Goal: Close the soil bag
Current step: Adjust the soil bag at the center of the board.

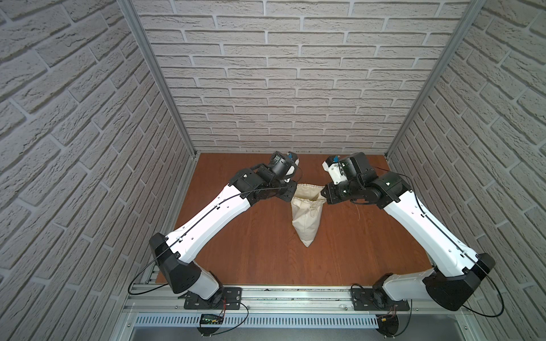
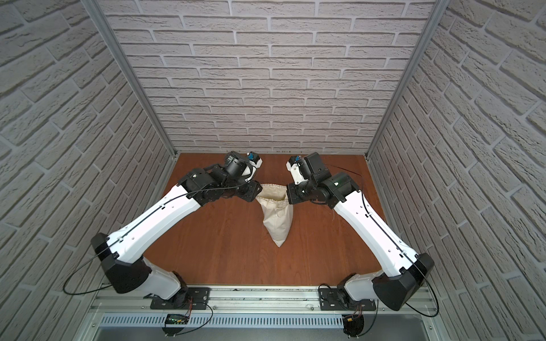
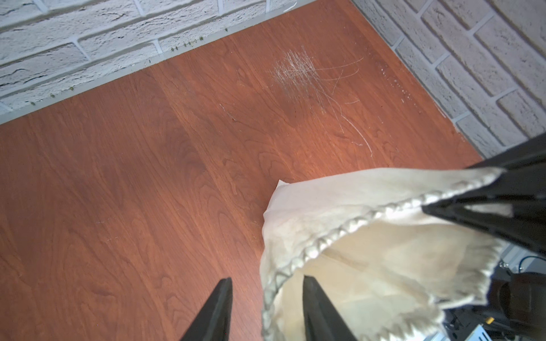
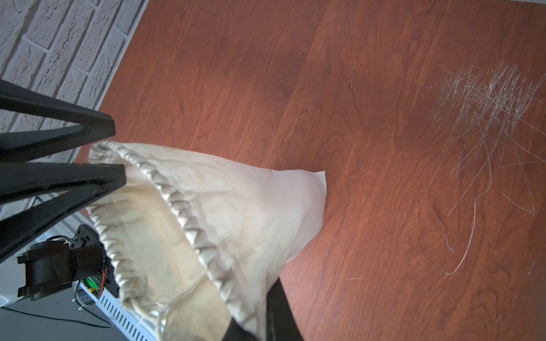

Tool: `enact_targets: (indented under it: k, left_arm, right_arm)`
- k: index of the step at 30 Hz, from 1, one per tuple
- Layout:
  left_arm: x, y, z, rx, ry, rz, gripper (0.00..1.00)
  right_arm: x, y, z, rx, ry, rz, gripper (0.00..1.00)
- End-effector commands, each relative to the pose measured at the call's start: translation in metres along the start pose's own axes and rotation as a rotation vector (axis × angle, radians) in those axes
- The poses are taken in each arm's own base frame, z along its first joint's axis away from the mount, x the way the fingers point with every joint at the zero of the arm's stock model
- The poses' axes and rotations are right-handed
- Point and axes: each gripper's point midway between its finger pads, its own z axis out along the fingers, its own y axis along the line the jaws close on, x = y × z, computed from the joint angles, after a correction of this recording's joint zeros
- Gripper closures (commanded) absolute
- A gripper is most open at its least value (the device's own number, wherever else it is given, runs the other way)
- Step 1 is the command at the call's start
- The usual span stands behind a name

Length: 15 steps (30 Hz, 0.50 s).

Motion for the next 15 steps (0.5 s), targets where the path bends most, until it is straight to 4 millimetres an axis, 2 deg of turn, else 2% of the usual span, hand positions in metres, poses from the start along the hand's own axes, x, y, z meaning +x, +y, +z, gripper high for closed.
enact_targets:
  k: [1, 7, 11, 13, 15]
  left_arm:
    - [-0.003, 0.000, 0.000, 0.009, -0.003, 0.009, 0.52]
    - [-0.006, 0.001, 0.005, 0.003, 0.015, 0.013, 0.48]
    - [0.001, -0.002, 0.011, 0.015, 0.036, -0.001, 0.48]
    - [0.004, -0.002, 0.014, 0.016, 0.036, -0.010, 0.51]
    - [0.005, -0.002, 0.017, 0.017, 0.042, -0.012, 0.59]
  right_arm:
    - [-0.014, 0.012, -0.004, -0.055, -0.065, -0.020, 0.97]
    - [-0.014, 0.013, -0.003, -0.060, -0.067, -0.025, 0.97]
    - [-0.015, 0.014, -0.003, -0.061, -0.075, -0.030, 0.97]
    - [-0.015, 0.013, -0.003, -0.058, -0.073, -0.036, 0.97]
    - [-0.014, 0.013, -0.003, -0.055, -0.069, -0.043, 0.97]
